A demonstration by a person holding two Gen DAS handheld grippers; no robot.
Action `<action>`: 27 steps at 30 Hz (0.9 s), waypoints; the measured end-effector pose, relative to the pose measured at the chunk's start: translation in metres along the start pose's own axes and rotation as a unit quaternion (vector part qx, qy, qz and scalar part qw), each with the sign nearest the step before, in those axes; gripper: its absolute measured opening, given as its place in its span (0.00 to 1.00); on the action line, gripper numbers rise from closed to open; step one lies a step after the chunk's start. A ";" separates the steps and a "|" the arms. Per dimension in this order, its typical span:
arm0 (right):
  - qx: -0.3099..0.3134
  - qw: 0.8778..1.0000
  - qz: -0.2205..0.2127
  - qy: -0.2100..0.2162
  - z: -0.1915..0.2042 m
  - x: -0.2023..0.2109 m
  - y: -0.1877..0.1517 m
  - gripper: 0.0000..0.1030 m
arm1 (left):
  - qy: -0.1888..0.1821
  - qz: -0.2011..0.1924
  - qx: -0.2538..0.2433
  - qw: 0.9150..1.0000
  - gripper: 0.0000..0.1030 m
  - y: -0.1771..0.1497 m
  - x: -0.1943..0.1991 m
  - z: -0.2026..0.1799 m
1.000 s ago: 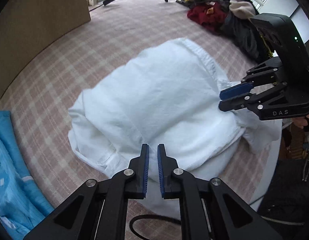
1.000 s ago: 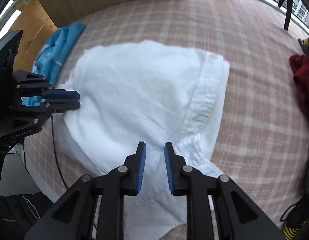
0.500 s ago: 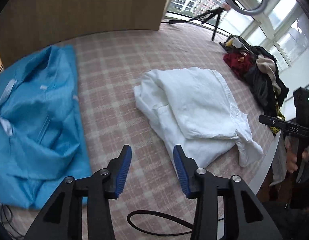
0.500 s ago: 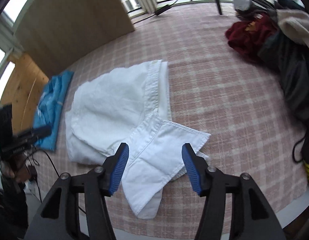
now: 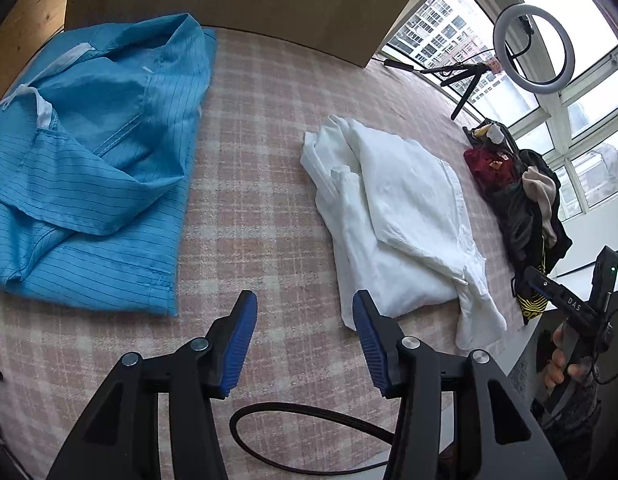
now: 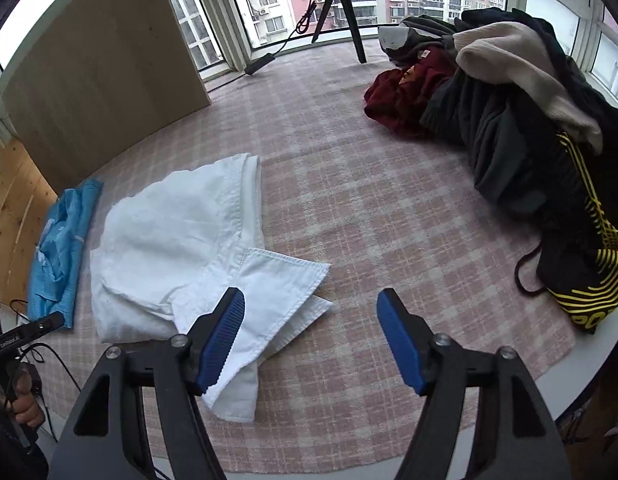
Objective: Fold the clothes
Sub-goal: 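Grasp the folded white shirt with both grippers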
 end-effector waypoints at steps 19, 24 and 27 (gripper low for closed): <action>0.050 0.980 0.114 0.153 0.011 -0.112 0.070 0.66 | 0.034 0.003 0.081 0.996 0.53 0.058 -0.039 -0.073; 0.063 0.971 0.138 0.183 0.021 -0.130 0.070 0.66 | 0.068 -0.005 0.087 0.994 0.54 0.071 -0.047 -0.077; 0.080 0.971 0.145 0.175 0.026 -0.138 0.069 0.66 | 0.089 -0.002 0.073 0.993 0.54 0.076 -0.057 -0.074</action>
Point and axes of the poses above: each gripper's, at about its wrist camera, not at the fingertips, and x roughly against the way its jaws point, z to its left, y to its top, the point moved 7 cm from there along -x, roughly the way its jaws point, and after that the axes turned 12 degrees about y, right-handed, at the moved point
